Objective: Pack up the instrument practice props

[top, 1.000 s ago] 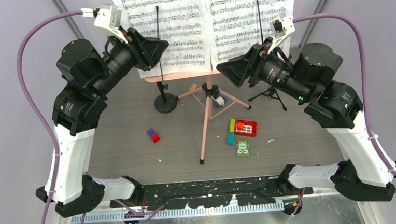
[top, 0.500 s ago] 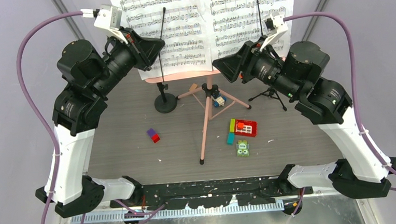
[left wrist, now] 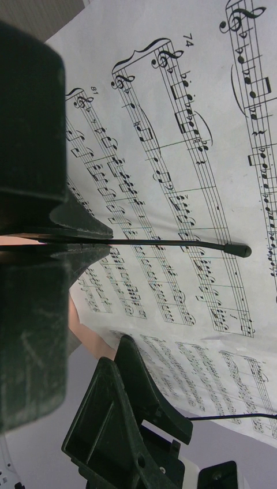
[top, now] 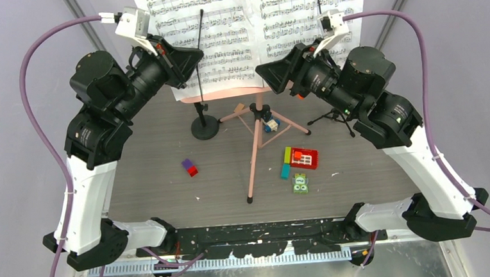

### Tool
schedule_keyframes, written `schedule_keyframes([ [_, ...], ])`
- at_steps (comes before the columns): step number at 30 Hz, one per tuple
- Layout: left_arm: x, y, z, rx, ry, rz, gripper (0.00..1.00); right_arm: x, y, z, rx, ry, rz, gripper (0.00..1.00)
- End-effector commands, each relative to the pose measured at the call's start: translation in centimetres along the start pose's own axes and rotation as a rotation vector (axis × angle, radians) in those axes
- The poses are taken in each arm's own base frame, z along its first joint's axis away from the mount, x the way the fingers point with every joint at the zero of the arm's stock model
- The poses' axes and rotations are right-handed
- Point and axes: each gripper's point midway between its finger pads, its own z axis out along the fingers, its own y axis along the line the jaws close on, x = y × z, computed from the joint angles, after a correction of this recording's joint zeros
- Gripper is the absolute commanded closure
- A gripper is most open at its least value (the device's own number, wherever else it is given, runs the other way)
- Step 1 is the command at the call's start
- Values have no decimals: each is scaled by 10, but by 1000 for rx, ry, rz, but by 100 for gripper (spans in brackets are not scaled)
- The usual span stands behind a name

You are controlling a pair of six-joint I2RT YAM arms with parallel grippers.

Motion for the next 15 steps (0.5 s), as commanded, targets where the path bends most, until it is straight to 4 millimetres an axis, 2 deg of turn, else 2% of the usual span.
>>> schedule_keyframes([
  [1,-24,-13,-12,48,-82,22,100,-17,8,7,-22,-62,22,42],
  [15,-20,-12,-10,51,-75,20,100,-12,19,18,-77,-40,20,52],
])
